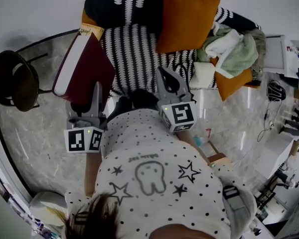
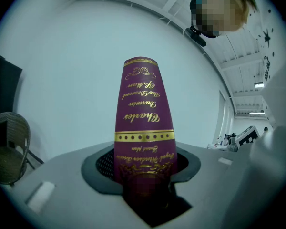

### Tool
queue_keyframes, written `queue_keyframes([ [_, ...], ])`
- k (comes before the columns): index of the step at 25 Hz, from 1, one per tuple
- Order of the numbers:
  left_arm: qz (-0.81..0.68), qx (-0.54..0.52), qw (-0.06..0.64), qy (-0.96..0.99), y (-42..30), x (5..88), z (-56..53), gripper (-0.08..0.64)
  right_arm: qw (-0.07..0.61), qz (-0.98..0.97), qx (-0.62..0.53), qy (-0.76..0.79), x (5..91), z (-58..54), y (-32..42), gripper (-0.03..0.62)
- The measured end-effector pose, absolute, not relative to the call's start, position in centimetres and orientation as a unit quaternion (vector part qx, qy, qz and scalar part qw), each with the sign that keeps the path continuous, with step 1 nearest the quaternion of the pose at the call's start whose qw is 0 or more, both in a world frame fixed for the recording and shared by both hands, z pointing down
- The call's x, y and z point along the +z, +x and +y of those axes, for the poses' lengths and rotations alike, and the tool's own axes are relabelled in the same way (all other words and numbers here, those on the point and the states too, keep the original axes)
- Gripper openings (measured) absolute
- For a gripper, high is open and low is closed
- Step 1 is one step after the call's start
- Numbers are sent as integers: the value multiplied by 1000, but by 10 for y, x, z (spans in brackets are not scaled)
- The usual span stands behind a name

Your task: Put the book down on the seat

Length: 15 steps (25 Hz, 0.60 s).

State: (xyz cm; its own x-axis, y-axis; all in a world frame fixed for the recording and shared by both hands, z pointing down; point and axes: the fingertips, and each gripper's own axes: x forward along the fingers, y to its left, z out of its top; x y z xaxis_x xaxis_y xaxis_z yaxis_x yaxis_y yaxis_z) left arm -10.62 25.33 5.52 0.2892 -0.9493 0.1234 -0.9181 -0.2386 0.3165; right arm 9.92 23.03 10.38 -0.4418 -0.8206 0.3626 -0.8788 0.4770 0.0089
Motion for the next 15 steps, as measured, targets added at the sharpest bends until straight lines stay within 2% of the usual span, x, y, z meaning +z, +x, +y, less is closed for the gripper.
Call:
queue_keyframes([
  [15, -652, -45, 163, 739, -79, 51, 210, 227, 156, -881, 101, 435, 109, 163, 116, 2],
])
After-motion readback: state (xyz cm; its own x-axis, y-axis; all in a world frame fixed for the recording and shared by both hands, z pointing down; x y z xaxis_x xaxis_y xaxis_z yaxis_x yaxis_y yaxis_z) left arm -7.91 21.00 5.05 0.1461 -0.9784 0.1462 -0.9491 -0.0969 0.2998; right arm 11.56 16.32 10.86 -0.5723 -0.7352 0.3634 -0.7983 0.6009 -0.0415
